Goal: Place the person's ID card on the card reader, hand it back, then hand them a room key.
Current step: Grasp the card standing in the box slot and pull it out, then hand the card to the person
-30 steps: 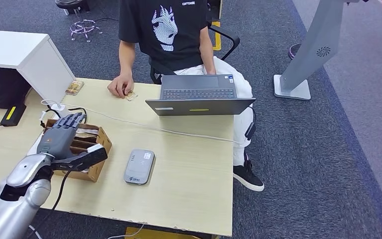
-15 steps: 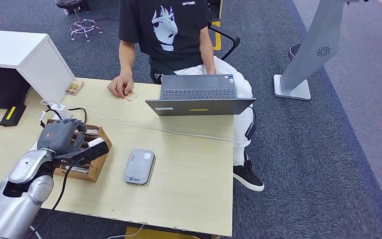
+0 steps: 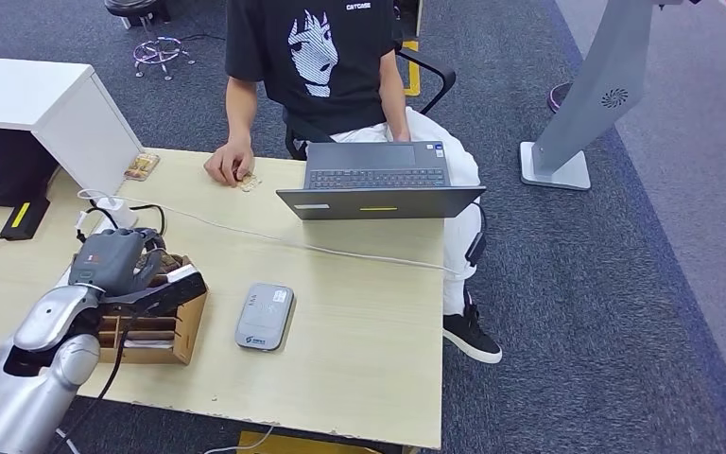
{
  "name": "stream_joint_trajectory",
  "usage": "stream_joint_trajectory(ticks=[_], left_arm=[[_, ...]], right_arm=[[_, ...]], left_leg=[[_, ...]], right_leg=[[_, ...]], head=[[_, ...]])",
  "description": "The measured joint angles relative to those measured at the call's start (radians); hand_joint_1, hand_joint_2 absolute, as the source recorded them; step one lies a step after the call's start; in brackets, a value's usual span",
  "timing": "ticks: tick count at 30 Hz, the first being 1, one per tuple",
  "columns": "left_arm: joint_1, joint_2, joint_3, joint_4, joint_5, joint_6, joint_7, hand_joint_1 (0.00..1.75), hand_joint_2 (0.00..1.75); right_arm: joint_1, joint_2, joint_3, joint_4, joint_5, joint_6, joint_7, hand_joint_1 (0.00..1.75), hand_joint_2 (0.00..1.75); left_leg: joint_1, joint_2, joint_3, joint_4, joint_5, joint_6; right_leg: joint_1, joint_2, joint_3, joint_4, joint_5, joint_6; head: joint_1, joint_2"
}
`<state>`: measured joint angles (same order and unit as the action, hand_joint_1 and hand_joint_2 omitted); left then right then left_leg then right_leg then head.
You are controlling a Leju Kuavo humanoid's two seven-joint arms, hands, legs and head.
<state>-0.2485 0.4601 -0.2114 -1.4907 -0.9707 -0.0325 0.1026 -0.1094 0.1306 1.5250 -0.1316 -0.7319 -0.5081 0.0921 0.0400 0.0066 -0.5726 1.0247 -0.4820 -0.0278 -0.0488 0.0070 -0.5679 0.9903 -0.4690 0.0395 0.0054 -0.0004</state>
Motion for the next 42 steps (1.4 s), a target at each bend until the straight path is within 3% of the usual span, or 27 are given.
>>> stream_joint_trajectory(ticks=[13,19,25,30,42], left_arm=[[0.035,0.008,0.023,-0.02,0.009,0.014,0.002,1.75,1.75],[0.039,-0.011,0.066,-0.053,-0.05,0.148,0.03,1.75,1.75],[-0.033,-0.015,0.154,-0.169,-0.048,0.267,0.007,1.75,1.75],[-0.111,-0.012,0.195,-0.248,-0.046,0.279,-0.006,1.75,1.75],[-0.129,-0.006,0.241,-0.248,-0.126,0.35,0.008,1.75,1.75]], right_arm=[[0.002,0.002,0.0,0.0,-0.01,0.0,-0.001,0.0,0.0],[0.003,0.002,0.0,0.0,-0.01,0.0,-0.001,0.0,0.0],[0.004,0.002,0.0,0.001,-0.009,-0.005,-0.002,0.0,0.0],[0.004,0.002,0.0,0.001,-0.002,-0.009,-0.002,0.0,0.0],[0.003,0.002,0.0,0.001,0.018,-0.009,-0.002,0.0,0.0]], left_leg=[[0.0,0.0,0.0,0.0,0.0,0.0],[0.0,0.0,0.0,0.0,0.0,0.0],[0.0,-0.001,0.0,0.0,0.0,0.0],[0.0,0.0,0.0,0.0,0.0,0.0],[0.0,0.0,0.0,0.0,0.0,0.0]], right_leg=[[0.0,0.0,0.0,0.0,0.0,0.0],[0.0,0.0,0.0,0.0,0.0,0.0],[0.0,-0.001,0.0,0.0,0.0,0.0],[0.0,0.0,0.0,0.0,0.0,0.0],[0.0,0.0,0.0,0.0,0.0,0.0]], head=[[0.0,0.0],[0.0,0.0],[0.0,0.0],[0.0,0.0],[0.0,0.0]])
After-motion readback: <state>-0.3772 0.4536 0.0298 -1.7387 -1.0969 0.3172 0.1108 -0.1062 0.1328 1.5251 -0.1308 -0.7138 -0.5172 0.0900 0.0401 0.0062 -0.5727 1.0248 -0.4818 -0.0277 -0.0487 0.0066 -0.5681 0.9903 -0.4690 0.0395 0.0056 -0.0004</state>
